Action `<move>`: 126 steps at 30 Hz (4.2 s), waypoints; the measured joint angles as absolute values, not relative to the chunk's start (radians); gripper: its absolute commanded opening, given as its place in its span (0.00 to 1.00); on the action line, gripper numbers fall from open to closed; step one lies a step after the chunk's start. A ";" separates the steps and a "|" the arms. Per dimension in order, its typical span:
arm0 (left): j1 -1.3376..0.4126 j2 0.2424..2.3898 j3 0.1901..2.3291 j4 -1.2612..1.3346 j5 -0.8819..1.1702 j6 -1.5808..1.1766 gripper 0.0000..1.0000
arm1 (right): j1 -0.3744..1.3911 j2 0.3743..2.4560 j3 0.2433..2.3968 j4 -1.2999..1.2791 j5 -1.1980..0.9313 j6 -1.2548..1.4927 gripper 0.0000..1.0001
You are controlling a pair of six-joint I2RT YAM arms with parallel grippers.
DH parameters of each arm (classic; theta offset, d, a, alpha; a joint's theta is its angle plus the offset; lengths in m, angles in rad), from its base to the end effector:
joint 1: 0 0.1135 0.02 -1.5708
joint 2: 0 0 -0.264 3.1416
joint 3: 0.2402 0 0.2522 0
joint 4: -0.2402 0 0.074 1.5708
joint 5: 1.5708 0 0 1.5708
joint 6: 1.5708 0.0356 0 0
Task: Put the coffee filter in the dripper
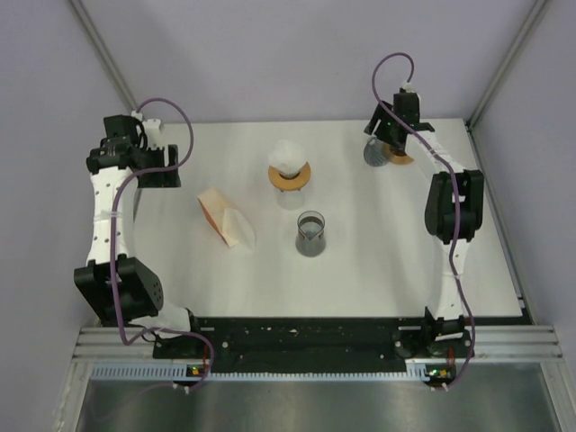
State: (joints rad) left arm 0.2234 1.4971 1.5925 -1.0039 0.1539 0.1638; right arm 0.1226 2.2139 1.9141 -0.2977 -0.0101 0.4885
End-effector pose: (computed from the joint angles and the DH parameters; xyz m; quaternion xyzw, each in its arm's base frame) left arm 0.2994 0.0624 0.3737 -0.0031 0.9432 -0.0090 0.3321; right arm 0.5167 0.0640 0.2481 0.1585 0.8696 0.1449 0.4447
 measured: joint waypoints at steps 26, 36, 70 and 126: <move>0.226 1.609 1.676 -1.060 0.125 0.163 0.78 | 0.117 2.116 1.784 -0.368 -0.025 0.359 0.62; 0.227 1.617 1.681 -1.071 0.125 0.163 0.78 | 0.039 2.077 1.782 -0.348 0.091 0.402 0.53; 0.227 1.617 1.681 -1.074 0.126 0.164 0.77 | -0.021 2.475 2.142 -0.452 0.236 0.542 0.19; -0.267 1.734 2.132 -0.964 0.705 -0.203 0.99 | 0.612 1.401 1.431 -0.212 0.213 0.148 0.00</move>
